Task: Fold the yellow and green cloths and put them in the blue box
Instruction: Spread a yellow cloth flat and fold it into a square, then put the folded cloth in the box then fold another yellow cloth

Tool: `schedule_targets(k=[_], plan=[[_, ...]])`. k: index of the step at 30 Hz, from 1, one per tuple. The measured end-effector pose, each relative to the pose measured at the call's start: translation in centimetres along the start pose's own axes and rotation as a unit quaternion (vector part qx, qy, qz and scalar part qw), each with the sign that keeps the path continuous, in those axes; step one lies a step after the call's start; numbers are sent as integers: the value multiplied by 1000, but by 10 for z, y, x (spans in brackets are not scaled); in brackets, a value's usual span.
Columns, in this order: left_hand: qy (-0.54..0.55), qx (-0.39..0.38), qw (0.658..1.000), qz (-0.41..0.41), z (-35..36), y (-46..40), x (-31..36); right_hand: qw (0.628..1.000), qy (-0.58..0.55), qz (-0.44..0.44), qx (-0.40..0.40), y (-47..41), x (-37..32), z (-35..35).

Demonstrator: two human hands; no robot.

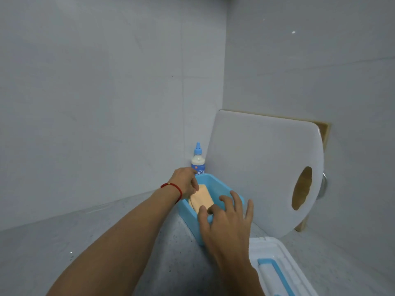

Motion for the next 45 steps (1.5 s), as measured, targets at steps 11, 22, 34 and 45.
schedule_targets(k=[11, 22, 34, 45], plan=[[-189, -144, 970, 45, 15, -5, 9, 999, -6, 43, -15, 10, 8, 9], [-279, -167, 944, 46, 16, -7, 22, 999, -7, 52, -12, 13, 7, 8], [-70, 173, 981, -60, -34, 235, -39, 966, -41, -255, -4, 111, -82, 21], [-288, 140, 894, -312, -122, 557, -147, 841, -170, -424, -290, 318, -252, 38]])
Point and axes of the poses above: each hand's wrist, its own y-axis away from the middle knuckle, its own z-axis out of the palm, x = y × z, the point moved 4 cm from there along -y, towards the middle knuckle, and after that the axes turned 5 degrees about z, right-handed, at the moved point
